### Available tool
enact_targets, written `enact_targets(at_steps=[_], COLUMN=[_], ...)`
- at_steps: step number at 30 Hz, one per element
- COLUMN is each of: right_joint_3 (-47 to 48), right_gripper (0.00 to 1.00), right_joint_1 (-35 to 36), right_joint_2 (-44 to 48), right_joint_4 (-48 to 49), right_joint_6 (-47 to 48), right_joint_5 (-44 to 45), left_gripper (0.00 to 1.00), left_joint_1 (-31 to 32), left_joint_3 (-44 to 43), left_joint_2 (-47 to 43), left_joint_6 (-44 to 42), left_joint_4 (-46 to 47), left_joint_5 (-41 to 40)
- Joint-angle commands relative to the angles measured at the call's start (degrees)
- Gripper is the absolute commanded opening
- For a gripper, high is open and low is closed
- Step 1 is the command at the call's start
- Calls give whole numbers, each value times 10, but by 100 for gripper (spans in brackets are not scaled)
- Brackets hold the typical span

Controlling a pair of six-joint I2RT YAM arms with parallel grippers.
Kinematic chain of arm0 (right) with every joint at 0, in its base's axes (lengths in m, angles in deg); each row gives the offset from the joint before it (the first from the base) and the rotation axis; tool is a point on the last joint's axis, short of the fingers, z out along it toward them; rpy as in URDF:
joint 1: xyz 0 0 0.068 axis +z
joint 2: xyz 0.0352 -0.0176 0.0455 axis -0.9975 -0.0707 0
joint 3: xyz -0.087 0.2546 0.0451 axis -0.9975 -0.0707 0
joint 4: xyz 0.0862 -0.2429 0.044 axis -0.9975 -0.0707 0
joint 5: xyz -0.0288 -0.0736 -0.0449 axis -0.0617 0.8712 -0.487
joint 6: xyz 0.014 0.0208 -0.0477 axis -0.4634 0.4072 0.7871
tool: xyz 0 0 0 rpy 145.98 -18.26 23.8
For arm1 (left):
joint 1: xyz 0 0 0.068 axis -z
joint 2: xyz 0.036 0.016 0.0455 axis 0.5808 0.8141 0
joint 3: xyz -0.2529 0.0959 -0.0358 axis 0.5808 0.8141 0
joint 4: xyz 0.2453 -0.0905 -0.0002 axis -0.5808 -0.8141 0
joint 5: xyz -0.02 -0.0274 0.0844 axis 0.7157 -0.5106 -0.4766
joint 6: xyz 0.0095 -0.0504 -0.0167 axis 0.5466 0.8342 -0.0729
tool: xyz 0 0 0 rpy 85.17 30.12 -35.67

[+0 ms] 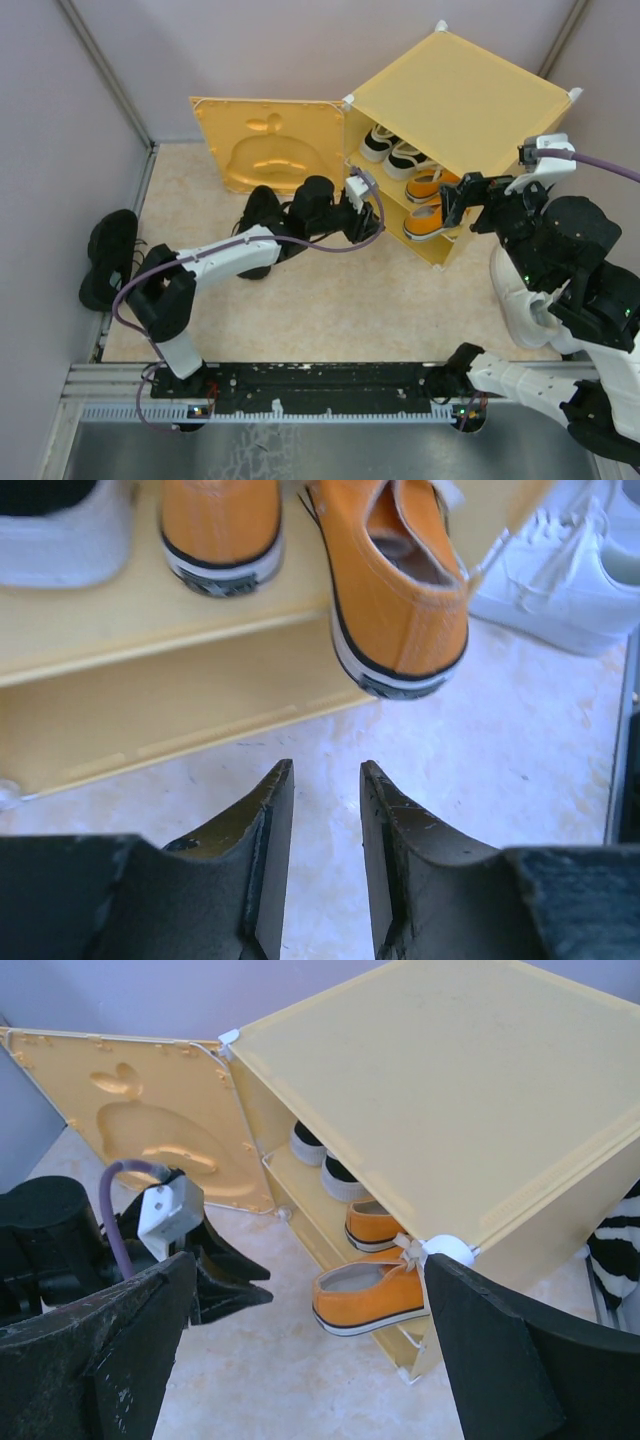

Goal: Place and organize the shoes in the shoe cabinet

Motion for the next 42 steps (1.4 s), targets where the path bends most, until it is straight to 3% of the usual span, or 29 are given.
enact_targets(at_steps=[1,14,26,31,42], right_joint_3=[0,-3,-5,-7,-14], right_gripper=[97,97,97,98,98], right_joint_1=[-4,-4,-4,-4,-4], right_joint_2=[-2,5,11,11,13], right_joint_4=[26,29,28,27,30], right_joint_6=[5,10,10,9,8], right_joint_5=[-5,-1,3,3,-1], left_gripper=[40,42,39,39,38], left_joint_1=[3,40,46,46,46], left_joint_3=[-5,-74,-179,-231,-243], left_joint_2=[15,88,131,174,218], left_joint_6=[-13,39,56,62,68], left_joint_4=[7,43,28,9,-10], left_joint_5=[91,140,69,74,67])
